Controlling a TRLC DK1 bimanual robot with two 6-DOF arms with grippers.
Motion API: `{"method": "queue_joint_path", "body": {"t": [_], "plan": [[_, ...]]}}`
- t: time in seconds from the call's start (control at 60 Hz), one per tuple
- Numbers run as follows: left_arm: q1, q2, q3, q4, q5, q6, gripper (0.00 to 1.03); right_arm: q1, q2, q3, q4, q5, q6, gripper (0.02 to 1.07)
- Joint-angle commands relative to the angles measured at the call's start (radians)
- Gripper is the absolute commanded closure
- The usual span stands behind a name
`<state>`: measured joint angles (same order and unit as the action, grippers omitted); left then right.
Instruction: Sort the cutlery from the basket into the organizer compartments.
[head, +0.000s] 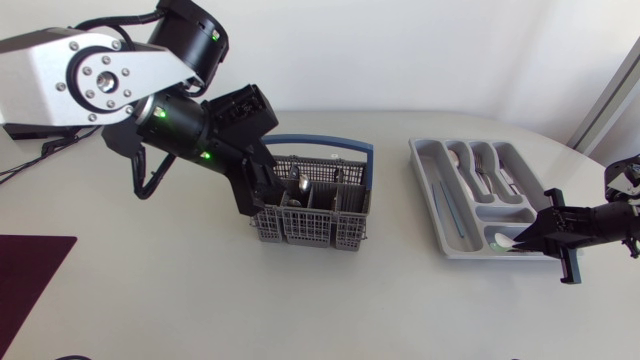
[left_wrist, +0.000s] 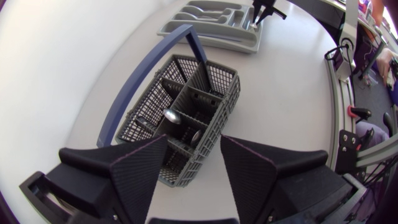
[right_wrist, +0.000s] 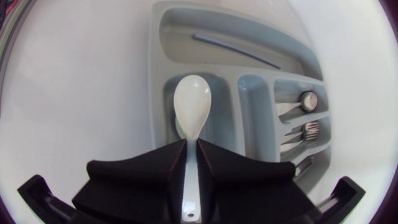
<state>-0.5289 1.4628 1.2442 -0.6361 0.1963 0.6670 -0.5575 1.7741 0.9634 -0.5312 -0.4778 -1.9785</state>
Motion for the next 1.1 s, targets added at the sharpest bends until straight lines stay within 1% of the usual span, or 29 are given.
{"method": "queue_joint_path", "body": {"t": [0.0, 0.117, 0.183, 0.3, 0.383, 0.45, 0.6, 0.633, 0.733, 0.867, 0.983, 1.083], "plan": [[-0.025, -0.016, -0.042, 0.021, -0.005, 0.074, 0.44, 0.008, 0.031, -0.006, 0.014, 0.022, -0.057, 1.01], [-0.048, -0.012, -0.077, 0.058, -0.008, 0.121, 0.44, 0.016, 0.048, -0.026, 0.086, 0.042, -0.057, 1.01], [-0.056, -0.004, -0.086, 0.070, -0.023, 0.148, 0.44, 0.019, 0.062, -0.037, 0.135, 0.059, -0.059, 1.01], [-0.059, 0.010, -0.089, 0.079, -0.031, 0.190, 0.44, 0.021, 0.062, -0.031, 0.137, 0.057, -0.062, 1.01], [-0.060, 0.019, -0.088, 0.079, -0.032, 0.217, 0.44, 0.028, 0.065, -0.029, 0.139, 0.074, -0.060, 1.00], [-0.065, 0.027, -0.084, 0.079, -0.034, 0.226, 0.44, 0.030, 0.059, -0.035, 0.155, 0.084, -0.052, 0.90], [-0.077, 0.056, -0.078, 0.078, -0.055, 0.256, 0.44, 0.024, 0.002, -0.057, 0.162, 0.079, -0.039, 0.61], [-0.079, 0.064, -0.075, 0.078, -0.061, 0.267, 0.44, 0.021, -0.008, -0.058, 0.162, 0.074, -0.031, 0.57], [-0.080, 0.094, -0.048, 0.075, -0.064, 0.276, 0.44, 0.005, -0.047, -0.065, 0.162, 0.038, -0.010, 0.27], [-0.080, 0.134, -0.019, 0.069, -0.066, 0.289, 0.44, -0.010, -0.113, -0.078, 0.131, -0.019, 0.009, 0.27], [-0.074, 0.163, 0.012, 0.058, -0.070, 0.307, 0.46, -0.024, -0.206, -0.115, 0.073, -0.099, 0.021, 0.27], [-0.063, 0.186, 0.041, 0.047, -0.078, 0.319, 0.47, -0.027, -0.257, -0.160, 0.062, -0.139, 0.021, 0.27]]}}
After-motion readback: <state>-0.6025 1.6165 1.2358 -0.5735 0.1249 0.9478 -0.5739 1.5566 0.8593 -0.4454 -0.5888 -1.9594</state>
